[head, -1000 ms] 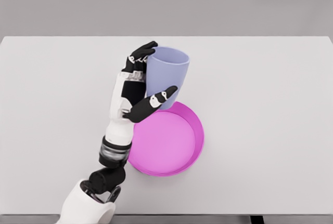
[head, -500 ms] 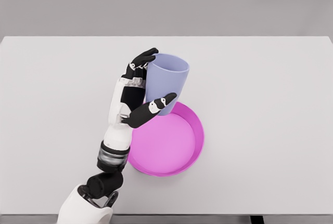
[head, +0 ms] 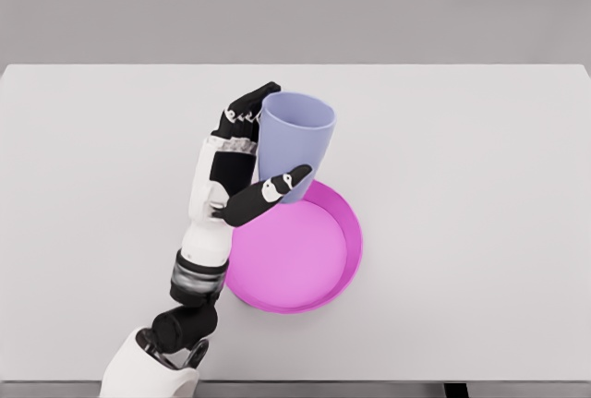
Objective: Flip the cup with left arm and place it on the plate
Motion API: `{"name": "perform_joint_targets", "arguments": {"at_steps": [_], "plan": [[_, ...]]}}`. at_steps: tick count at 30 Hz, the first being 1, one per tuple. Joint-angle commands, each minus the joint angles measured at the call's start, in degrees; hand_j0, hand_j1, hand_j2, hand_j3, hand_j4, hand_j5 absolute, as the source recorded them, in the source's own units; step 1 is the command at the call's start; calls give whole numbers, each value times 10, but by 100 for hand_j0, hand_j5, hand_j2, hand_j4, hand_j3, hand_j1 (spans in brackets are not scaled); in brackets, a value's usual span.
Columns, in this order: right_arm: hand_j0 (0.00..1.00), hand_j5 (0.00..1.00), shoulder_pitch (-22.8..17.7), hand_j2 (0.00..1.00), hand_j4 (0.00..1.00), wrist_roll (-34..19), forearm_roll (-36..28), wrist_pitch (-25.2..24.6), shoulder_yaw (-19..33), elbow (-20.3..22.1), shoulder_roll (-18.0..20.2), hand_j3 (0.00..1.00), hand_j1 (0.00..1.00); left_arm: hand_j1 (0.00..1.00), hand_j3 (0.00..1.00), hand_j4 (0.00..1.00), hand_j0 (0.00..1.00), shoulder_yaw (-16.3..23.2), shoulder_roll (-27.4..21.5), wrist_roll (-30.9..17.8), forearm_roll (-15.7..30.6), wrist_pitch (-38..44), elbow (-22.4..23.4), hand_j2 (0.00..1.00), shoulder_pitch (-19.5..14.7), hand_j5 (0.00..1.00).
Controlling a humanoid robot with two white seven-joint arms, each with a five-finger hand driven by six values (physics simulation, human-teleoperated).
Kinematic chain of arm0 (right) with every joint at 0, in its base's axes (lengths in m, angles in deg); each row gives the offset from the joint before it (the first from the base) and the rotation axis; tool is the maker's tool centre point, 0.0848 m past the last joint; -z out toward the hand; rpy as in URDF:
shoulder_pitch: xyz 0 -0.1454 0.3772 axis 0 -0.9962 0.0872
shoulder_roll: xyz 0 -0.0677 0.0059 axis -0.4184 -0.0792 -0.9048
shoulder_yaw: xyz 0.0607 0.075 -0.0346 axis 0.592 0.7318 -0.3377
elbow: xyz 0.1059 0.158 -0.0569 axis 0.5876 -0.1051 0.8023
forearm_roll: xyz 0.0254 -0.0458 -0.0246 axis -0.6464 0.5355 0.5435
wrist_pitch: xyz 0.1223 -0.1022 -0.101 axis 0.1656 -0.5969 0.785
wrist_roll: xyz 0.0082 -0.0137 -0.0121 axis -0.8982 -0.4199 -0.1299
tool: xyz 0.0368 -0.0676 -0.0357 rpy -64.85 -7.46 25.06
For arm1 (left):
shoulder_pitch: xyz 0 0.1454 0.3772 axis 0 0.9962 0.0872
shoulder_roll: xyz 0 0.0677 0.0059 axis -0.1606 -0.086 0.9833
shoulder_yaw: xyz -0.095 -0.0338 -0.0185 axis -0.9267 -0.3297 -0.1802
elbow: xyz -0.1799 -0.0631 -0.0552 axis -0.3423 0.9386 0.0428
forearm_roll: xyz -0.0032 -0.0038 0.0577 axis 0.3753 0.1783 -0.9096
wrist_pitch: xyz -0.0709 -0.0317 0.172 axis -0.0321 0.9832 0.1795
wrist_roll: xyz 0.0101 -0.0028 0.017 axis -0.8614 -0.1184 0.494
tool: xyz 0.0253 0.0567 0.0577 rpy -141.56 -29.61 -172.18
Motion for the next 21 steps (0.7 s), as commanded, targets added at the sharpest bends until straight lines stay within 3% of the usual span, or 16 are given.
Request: {"name": "perform_joint_targets", "arguments": {"at_steps": [1,21], "plan": [[100,100,0,100,100,0,0,0,0,0,0,100,100,80,80,80,80,1,0,1,0,0,0,80,0,80],[100,100,0,100,100,0,0,0,0,0,0,100,100,88,88,88,88,0,-6,1,6,0,-4,88,2,88]]}}
